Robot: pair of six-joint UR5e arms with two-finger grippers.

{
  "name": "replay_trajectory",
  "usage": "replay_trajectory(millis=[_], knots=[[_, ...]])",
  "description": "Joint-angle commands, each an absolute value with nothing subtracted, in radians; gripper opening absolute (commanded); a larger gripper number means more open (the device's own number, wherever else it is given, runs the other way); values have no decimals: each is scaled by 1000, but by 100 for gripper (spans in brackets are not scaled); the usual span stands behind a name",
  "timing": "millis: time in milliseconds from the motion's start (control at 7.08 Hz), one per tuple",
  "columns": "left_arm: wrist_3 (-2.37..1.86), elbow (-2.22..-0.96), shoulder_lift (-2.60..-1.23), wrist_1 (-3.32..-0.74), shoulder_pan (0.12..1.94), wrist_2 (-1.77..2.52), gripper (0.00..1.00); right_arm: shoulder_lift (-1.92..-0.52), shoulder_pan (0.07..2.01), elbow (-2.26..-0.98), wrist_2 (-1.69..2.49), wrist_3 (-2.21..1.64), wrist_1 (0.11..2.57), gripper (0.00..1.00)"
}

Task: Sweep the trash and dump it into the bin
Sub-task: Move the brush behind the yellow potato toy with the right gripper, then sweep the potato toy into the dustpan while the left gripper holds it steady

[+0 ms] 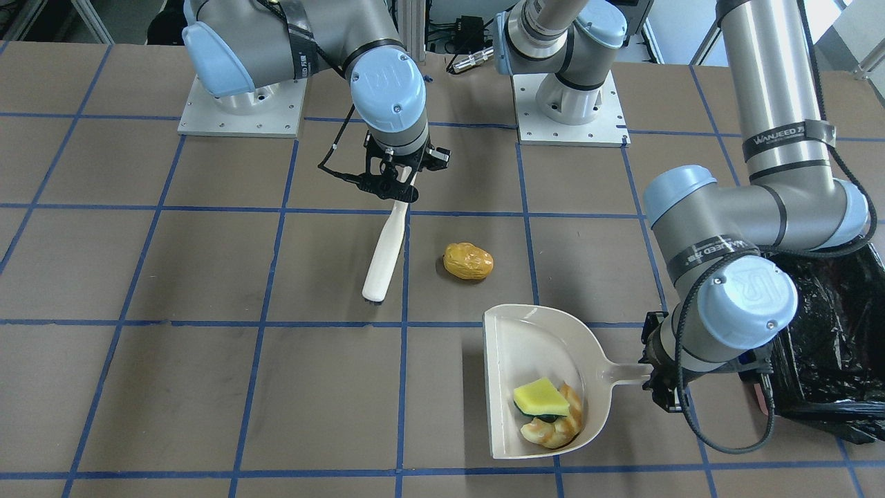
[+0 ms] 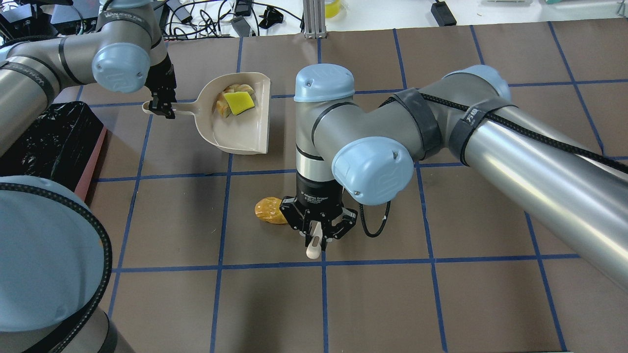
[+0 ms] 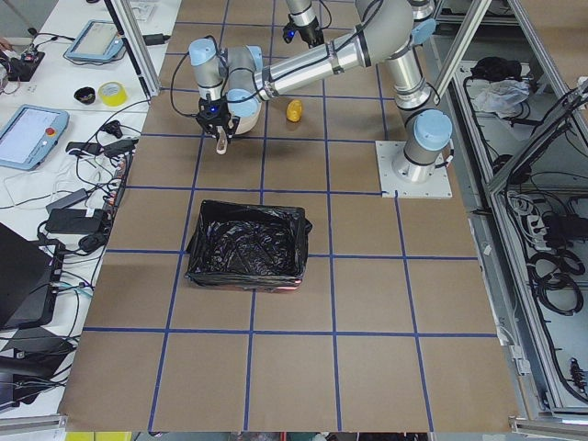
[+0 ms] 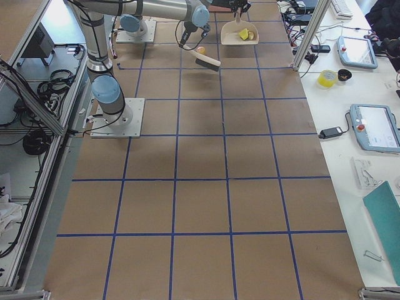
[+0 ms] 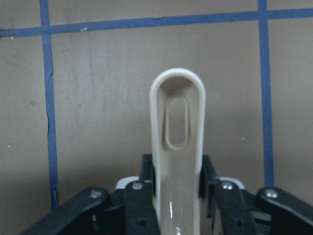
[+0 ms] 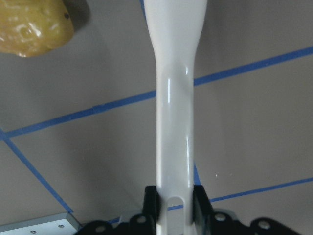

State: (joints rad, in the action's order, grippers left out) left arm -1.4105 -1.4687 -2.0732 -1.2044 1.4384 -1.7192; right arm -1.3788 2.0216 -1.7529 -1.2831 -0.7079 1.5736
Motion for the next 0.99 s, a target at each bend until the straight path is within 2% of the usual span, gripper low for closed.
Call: replay_trajectory(millis=[0,565,706,847], knots=[[-1338,-1645,-1961,-1192,1397,-1715,0,-1416,2052,-1818,-1214,-770,1595,0],[-1342,-2065,-1766,-895,1391,-1729,0,-1391,2114,-1836,-1189,-772,1663,0],[-1333,-2139,-1744,-826,1390,-1788,0,-1382,2121,-1836,-1187,-772,1686,0],[-1335,-2160,-1723,-828,1388,-1814,0,-1375,2125,-1836,-1189,-772,1689,0]])
